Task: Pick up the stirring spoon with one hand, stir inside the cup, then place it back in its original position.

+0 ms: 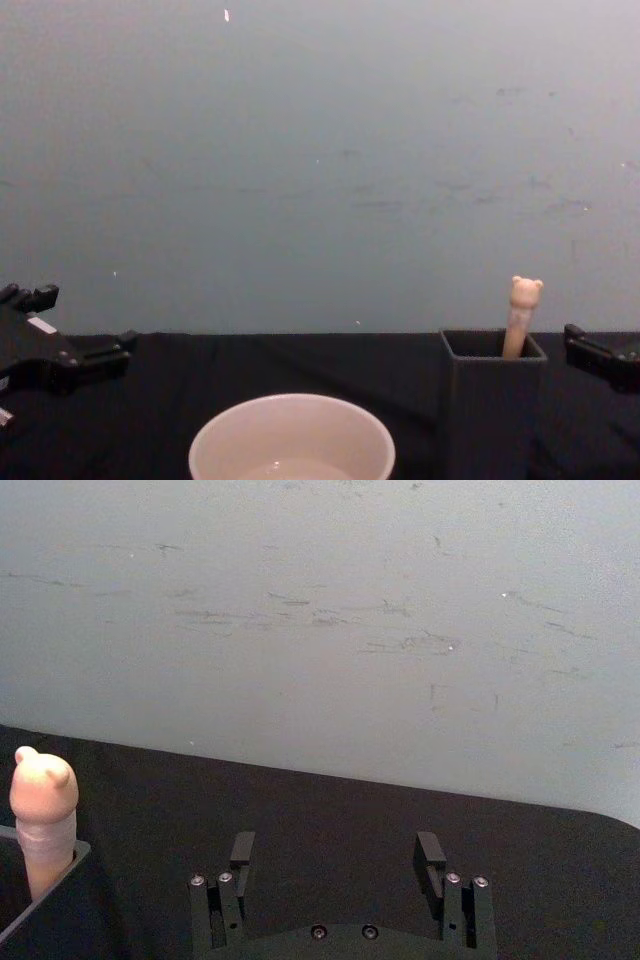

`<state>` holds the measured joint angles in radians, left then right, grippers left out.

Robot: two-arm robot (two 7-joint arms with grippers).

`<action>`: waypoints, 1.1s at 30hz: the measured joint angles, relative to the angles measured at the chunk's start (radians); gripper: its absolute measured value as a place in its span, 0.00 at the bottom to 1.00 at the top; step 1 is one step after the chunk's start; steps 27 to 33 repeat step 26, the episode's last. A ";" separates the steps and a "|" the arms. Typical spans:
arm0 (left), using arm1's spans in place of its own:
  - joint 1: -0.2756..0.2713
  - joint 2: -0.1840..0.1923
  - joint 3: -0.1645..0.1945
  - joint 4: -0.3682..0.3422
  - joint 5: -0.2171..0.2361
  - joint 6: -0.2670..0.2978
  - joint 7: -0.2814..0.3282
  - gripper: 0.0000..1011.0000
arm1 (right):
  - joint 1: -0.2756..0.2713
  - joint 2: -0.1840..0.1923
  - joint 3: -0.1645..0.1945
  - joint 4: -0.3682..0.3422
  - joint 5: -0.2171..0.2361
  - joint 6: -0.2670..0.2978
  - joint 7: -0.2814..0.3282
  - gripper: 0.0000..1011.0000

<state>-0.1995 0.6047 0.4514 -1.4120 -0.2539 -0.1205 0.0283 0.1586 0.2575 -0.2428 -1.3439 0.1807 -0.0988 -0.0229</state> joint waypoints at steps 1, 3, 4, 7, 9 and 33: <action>0.000 0.000 0.000 0.000 0.000 0.000 0.000 0.99 | 0.000 0.000 0.000 0.000 0.000 0.000 0.000 0.99; 0.000 0.000 0.000 0.000 0.000 0.000 0.000 0.99 | 0.000 0.000 0.000 0.000 0.000 0.000 0.000 0.99; 0.000 0.000 0.000 0.000 0.000 0.000 0.000 0.99 | 0.000 0.000 0.000 0.000 0.000 0.000 0.000 0.99; 0.000 0.000 0.000 0.000 0.000 0.000 0.000 0.99 | 0.000 0.000 0.000 0.000 0.000 0.000 0.000 0.99; 0.000 0.000 0.000 0.000 0.000 0.000 0.000 0.99 | 0.000 0.000 0.000 0.000 0.000 0.000 0.000 0.99; 0.000 0.000 0.000 0.000 0.000 0.000 0.000 0.99 | 0.000 0.000 0.000 0.000 0.000 0.000 0.000 0.99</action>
